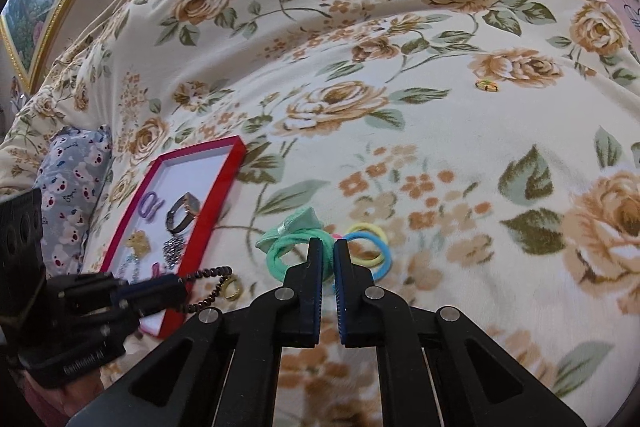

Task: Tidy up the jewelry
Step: 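Carry the bead bracelet into the box with the left tool while the right tool drops green ties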

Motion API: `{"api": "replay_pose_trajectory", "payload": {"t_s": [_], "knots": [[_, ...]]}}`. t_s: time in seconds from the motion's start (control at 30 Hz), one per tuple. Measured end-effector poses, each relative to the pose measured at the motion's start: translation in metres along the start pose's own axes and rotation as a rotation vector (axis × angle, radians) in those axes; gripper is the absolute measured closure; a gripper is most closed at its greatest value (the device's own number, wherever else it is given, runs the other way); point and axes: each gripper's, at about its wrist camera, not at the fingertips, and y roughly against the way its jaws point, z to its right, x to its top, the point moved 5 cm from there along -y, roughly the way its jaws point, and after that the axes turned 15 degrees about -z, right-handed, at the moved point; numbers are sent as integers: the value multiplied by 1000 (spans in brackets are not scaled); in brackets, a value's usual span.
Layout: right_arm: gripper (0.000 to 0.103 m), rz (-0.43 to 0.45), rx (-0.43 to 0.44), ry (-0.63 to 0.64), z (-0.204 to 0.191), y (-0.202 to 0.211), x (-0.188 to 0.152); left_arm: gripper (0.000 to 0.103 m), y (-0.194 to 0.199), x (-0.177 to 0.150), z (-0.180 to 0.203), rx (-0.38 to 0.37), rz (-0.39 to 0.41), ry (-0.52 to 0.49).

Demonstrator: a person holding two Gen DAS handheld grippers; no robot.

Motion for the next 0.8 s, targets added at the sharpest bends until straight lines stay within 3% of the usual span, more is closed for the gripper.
{"api": "replay_pose_trajectory", "payload": {"t_s": [0.37,0.8], "knots": [[98,-8,58,21,-26,8,-12,97,44,-19,-24,-8,72,69],[98,-78,7,3,-17,-7,-43,97,65,-35,-47,-13,96,135]]}}
